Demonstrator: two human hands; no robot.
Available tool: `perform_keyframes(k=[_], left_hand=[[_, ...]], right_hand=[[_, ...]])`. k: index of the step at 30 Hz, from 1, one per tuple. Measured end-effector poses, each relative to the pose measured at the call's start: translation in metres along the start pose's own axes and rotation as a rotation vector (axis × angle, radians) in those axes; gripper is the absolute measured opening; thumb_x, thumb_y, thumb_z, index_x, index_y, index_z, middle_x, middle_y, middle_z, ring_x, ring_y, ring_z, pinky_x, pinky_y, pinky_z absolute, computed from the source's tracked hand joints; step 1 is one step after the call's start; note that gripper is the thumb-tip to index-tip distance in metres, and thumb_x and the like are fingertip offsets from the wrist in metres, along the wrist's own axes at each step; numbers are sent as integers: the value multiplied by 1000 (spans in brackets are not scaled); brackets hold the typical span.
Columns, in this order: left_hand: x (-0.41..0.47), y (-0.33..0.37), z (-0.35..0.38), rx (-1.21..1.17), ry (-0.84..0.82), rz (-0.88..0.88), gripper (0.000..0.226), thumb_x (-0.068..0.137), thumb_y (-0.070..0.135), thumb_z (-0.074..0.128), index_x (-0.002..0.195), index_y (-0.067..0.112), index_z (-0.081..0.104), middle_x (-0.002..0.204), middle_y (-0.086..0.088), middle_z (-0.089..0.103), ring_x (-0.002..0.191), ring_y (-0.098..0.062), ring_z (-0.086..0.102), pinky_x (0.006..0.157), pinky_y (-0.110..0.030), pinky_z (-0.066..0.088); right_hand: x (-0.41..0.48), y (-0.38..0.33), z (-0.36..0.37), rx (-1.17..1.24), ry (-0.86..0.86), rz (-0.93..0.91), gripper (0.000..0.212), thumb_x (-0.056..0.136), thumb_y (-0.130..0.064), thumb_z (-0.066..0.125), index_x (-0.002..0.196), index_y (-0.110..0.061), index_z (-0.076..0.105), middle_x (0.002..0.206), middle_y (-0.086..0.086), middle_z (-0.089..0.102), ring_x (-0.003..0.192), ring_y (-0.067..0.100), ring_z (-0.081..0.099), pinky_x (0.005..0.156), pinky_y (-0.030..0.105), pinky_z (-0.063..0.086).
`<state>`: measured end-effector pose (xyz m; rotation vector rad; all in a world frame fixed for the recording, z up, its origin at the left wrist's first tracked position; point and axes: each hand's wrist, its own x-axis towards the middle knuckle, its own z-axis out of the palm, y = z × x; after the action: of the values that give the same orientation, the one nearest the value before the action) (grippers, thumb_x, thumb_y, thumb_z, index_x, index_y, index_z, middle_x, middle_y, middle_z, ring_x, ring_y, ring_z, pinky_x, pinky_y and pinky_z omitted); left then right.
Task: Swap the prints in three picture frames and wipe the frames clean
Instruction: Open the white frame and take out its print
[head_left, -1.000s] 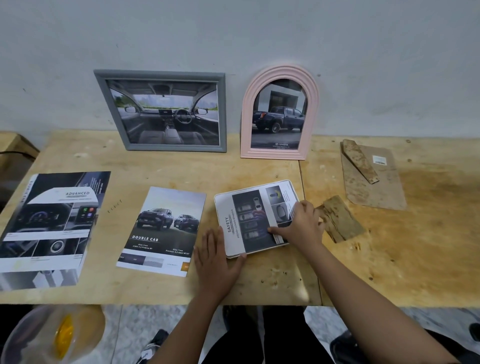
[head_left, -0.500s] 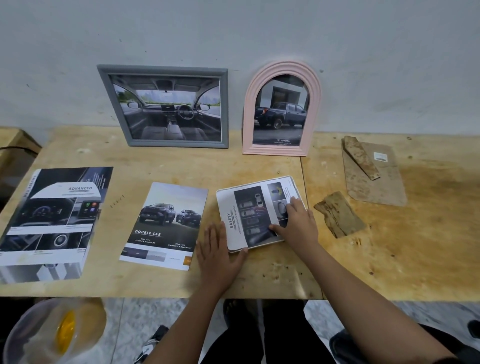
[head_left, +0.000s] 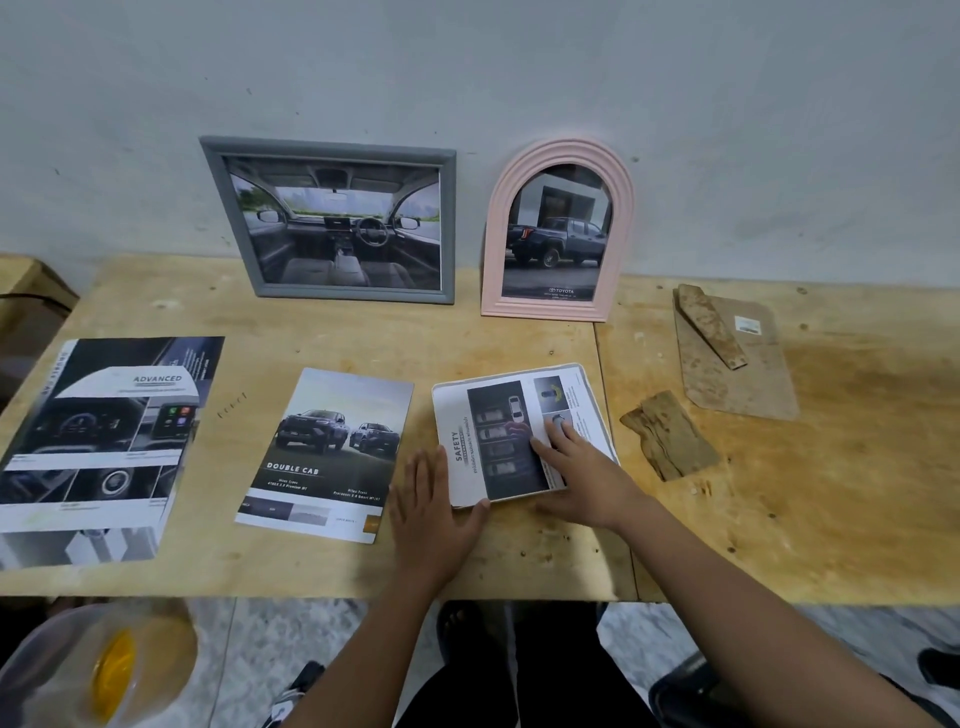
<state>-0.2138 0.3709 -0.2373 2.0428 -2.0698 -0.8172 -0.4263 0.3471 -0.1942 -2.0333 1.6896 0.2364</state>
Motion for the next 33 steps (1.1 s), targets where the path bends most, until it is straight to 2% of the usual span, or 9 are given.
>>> perform_keyframes(k=[6,12,16,20,23,26,29,31,33], left_hand=[[-1,-1,-2,5,-11,7,100,63,77,4,147,25,-15,158,2,-16,144,-15,-19,116,-41,-11],[-1,-2,-5,-4,-21,11,100,63,77,5,147,26,-16,157,2,-16,144,-15,-20,115,-39,-12],[-2,-3,-6,6,-30,17,100,63,77,5,147,27,-15,158,1,-15,144,-16,-18,116,-41,-10],[3,1,-15,30,-50,14,105,60,79,10,149,25,-6,159,-1,-8,145,-18,-11,117,-41,-5],[9,3,-19,73,-19,72,98,68,76,20,149,22,5,159,-2,-4,146,-19,-7,117,-40,-2],[14,3,-15,120,19,269,88,75,70,21,149,22,18,156,1,-7,146,-20,-6,119,-44,1],[21,13,-14,170,-50,350,83,81,69,16,150,22,12,154,3,-11,145,-16,-10,120,-42,3],[31,22,-18,161,-85,335,76,88,65,25,150,22,13,158,1,-1,147,-16,-4,118,-35,2],[45,33,-24,140,-84,344,62,95,51,35,148,21,21,158,-2,13,146,-18,9,117,-33,11]], right_hand=[[2,-1,-8,-233,-39,-50,67,93,-46,47,149,-23,17,159,6,8,146,25,5,117,41,10],[-3,-1,-1,-302,-2,-105,56,98,-41,36,148,-21,21,156,7,19,144,25,15,117,35,10],[-6,1,2,-275,2,-112,55,99,-42,34,148,-22,22,157,5,19,144,25,16,116,34,16],[-9,2,1,-205,-2,-95,55,98,-47,32,148,-25,22,157,0,18,145,23,14,112,34,27],[-10,5,0,-163,2,-105,56,97,-50,31,147,-27,25,157,-1,19,146,21,14,110,34,30],[-10,8,-1,-147,13,-125,64,91,-58,18,146,-27,27,156,-2,21,145,21,15,109,33,32],[-11,11,1,-125,33,-129,77,81,-62,4,146,-28,29,156,-2,22,145,21,16,109,33,33],[-12,12,3,-91,44,-121,81,77,-62,2,146,-28,30,156,-1,22,145,21,15,110,34,32],[-13,10,3,-48,52,-111,78,79,-63,5,145,-28,31,156,-1,22,146,21,15,111,34,30]])
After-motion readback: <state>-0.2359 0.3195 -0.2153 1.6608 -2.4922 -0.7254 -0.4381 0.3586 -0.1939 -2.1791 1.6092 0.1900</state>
